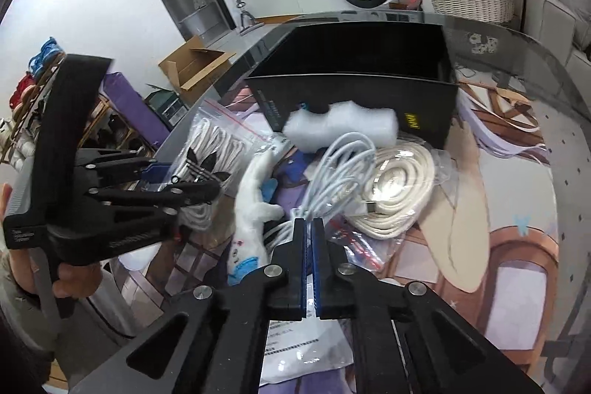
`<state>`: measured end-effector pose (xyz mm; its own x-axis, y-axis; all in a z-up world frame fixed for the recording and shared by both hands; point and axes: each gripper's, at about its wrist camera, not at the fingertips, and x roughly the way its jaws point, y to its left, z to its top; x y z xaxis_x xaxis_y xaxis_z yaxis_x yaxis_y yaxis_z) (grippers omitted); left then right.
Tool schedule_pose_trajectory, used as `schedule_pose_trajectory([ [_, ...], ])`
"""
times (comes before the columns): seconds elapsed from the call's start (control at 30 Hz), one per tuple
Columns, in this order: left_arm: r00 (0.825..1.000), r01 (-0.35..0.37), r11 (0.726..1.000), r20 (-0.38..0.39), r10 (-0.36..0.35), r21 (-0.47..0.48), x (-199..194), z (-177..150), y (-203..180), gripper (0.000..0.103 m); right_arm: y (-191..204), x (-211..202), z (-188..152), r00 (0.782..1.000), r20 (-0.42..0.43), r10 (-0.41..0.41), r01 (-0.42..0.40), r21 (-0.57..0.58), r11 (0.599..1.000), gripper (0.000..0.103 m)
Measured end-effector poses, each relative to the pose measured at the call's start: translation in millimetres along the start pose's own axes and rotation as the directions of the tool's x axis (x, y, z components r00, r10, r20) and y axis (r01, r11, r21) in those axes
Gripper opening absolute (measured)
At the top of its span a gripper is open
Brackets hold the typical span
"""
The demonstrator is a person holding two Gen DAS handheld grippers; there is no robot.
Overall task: Organize soft objects
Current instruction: 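Grasp the bagged adidas rope with left tool while right tool grasps white cable, then lift the adidas rope bag and white cable and lower both into the black box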
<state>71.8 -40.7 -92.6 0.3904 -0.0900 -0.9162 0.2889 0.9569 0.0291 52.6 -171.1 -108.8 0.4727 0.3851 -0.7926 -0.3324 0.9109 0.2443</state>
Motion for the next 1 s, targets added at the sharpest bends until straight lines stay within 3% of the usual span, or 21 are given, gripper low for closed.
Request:
schedule_pose_trajectory([
  [0.1, 1.0, 0.003, 1.0, -0.005, -0.003, -0.007, 1, 0, 3, 0.027, -5, 2, 1, 1.0, -0.011, -0.022, 0.022, 0.035, 0.999, 0.008],
  [0.13, 1.0, 0.007, 1.0, -0.008, -0.007, -0.011, 1, 0, 3, 0.029, -9, 3, 1, 0.999, -0.027, -0.02, 0.021, 0.067, 0.998, 0.017],
  [0.2, 1.0, 0.022, 0.999, -0.01, -0.022, -0.032, 0, 1, 6, 0.032, -18, 2, 2, 0.999, -0.036, -0.026, 0.03, 0.119, 0.992, 0.048],
  [0.23, 0.999, 0.029, 0.999, -0.013, -0.029, -0.04, 1, 2, 7, 0.037, -21, 2, 4, 0.999, -0.035, -0.029, 0.033, 0.147, 0.989, 0.07],
  [0.27, 0.999, 0.029, 0.999, -0.017, -0.03, -0.045, 2, 4, 8, 0.042, -23, 1, 8, 1.0, -0.026, -0.015, 0.02, 0.176, 0.984, 0.074],
  [0.33, 1.0, 0.011, 0.999, -0.024, -0.012, -0.049, 8, 8, 11, 0.053, -21, 4, 14, 1.0, -0.013, -0.002, 0.005, 0.194, 0.981, 0.074],
  [0.5, 0.998, 0.006, 0.999, -0.055, -0.008, -0.034, 20, 9, 9, 0.054, -4, 29, 26, 0.997, -0.073, -0.022, 0.032, 0.134, 0.99, 0.072],
  [0.6, 0.996, -0.028, 1.0, -0.081, 0.027, -0.007, 27, 6, 4, 0.054, 8, 36, 21, 0.996, -0.077, -0.041, 0.047, 0.077, 0.996, 0.05],
  [0.67, 0.996, -0.036, 0.999, -0.082, 0.035, -0.006, 28, 5, 4, 0.05, 8, 39, 16, 0.995, -0.099, -0.032, 0.037, 0.054, 0.998, 0.034],
  [0.7, 0.996, -0.027, 1.0, -0.083, 0.026, -0.009, 27, 5, 5, 0.039, 7, 41, 14, 0.994, -0.108, -0.013, 0.018, 0.053, 0.998, 0.031],
  [0.73, 0.996, -0.026, 1.0, -0.081, 0.025, -0.011, 26, 5, 5, 0.036, 7, 42, 13, 0.994, -0.107, 0.009, -0.004, 0.052, 0.999, 0.025],
  [0.83, 0.998, -0.046, 0.999, -0.042, 0.045, -0.025, 16, 4, 7, 0.028, 13, 37, 14, 0.996, -0.09, -0.006, 0.006, 0.003, 1.0, 0.023],
  [1.0, 0.997, -0.048, 0.999, 0.059, 0.049, -0.014, -11, 4, 7, 0.026, 13, 24, 12, 0.999, -0.049, 0.006, -0.005, 0.007, 1.0, 0.023],
])
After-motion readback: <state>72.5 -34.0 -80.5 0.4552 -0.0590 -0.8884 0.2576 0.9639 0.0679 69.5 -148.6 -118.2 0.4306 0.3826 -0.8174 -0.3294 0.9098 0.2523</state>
